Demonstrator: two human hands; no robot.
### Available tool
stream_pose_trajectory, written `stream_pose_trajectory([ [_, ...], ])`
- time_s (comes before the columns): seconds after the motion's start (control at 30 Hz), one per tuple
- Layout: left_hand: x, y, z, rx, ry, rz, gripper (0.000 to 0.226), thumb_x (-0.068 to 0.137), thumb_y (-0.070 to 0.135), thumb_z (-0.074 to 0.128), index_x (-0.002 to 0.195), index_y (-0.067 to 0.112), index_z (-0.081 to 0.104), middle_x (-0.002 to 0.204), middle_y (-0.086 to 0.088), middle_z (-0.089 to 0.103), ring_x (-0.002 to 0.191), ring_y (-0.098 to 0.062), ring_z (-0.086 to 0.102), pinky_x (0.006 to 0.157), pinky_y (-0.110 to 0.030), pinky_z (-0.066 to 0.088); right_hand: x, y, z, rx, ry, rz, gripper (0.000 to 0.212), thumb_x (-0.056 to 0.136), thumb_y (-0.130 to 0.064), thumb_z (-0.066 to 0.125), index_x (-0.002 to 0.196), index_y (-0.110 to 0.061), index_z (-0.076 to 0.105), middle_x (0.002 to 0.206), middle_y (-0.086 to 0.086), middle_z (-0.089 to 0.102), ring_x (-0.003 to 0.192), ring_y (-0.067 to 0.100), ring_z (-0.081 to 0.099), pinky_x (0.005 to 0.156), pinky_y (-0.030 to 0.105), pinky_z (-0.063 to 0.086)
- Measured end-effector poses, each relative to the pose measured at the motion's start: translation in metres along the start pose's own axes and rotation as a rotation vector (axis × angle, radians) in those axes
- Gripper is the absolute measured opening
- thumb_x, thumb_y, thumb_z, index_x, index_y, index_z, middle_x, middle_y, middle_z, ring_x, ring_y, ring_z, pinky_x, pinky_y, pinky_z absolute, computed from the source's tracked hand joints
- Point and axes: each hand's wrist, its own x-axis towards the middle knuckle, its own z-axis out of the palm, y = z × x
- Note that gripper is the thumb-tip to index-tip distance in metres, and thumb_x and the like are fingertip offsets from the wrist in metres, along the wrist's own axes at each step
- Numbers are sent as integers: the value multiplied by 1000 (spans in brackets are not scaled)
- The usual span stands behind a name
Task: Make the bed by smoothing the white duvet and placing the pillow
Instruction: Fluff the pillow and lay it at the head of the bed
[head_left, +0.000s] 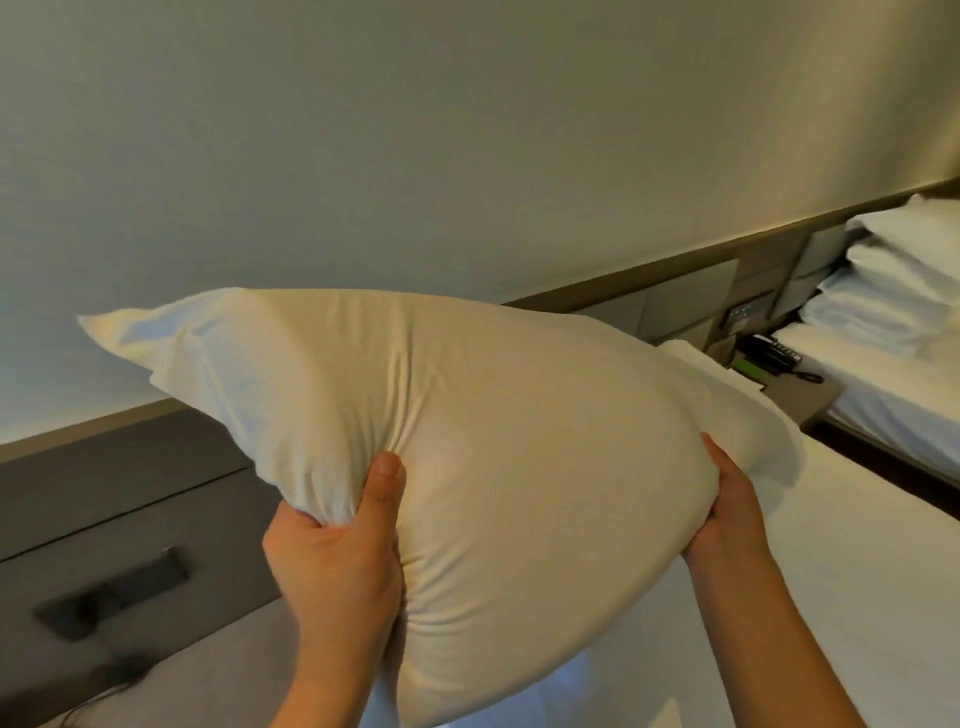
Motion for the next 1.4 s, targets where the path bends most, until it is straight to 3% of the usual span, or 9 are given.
stream_pose_trajectory([
  [0.2,23,-29,111,-164,-93,-198,28,71,36,86,91,31,67,81,27,75,80,7,71,75,-25,53,75,-86,11,11,10,-190,29,97,-35,68,123,-23,70,90,-1,82,71,16,79,54,33,63],
  [0.33,34,-66,183,-129,-177,-371,26,79,43,76,98,29,64,90,17,73,84,2,69,73,-20,52,143,-131,20,-35,53,-251,27,100,-39,64,122,-25,68,87,-1,82,71,17,79,55,34,63],
  [0.43,36,-123,228,-15,-299,-538,33,93,45,66,114,21,59,107,9,69,97,-12,67,84,-27,55,205,-138,11,-118,120,-219,43,94,-46,70,132,-26,65,113,4,80,98,26,78,71,42,64],
  [0.53,34,-220,249,138,-535,-784,62,98,49,61,151,22,41,141,2,57,128,-24,55,111,-45,46,258,-110,-25,-357,201,-44,77,80,-55,83,148,-39,50,141,-3,64,124,31,64,92,57,56],
  [0.7,32,-328,228,66,-652,-1552,40,90,33,73,121,10,61,121,-20,62,104,-37,63,88,-46,52,275,17,-94,-822,145,422,97,87,-57,74,159,-58,9,173,-8,9,154,38,24,106,67,36],
  [0.8,36,-362,226,133,-656,-1549,22,94,31,70,100,10,67,104,-19,57,97,-36,61,80,-42,47,277,78,-118,-978,197,217,95,93,-49,71,162,-49,5,173,-11,-14,158,29,15,120,57,30],
  [1.0,47,-409,226,467,-504,-1249,52,88,56,71,97,5,59,82,-17,54,74,-30,53,64,-36,45,281,99,-120,-1127,232,13,96,95,-46,69,165,-38,4,173,-4,-13,159,19,6,125,41,15],
  [1.13,61,-440,210,736,-279,-1136,88,80,69,72,141,13,43,138,-21,48,121,-44,53,98,-54,47,277,111,-119,-951,310,-11,106,92,-51,71,164,-41,-6,162,-9,24,149,22,33,122,42,31],
  [1.4,85,-493,193,313,-351,-1464,107,62,72,84,148,39,29,132,4,57,124,-35,56,97,-70,47,273,146,-121,-701,416,-11,108,81,-69,72,160,-54,0,151,-18,40,131,19,50,116,51,42],
])
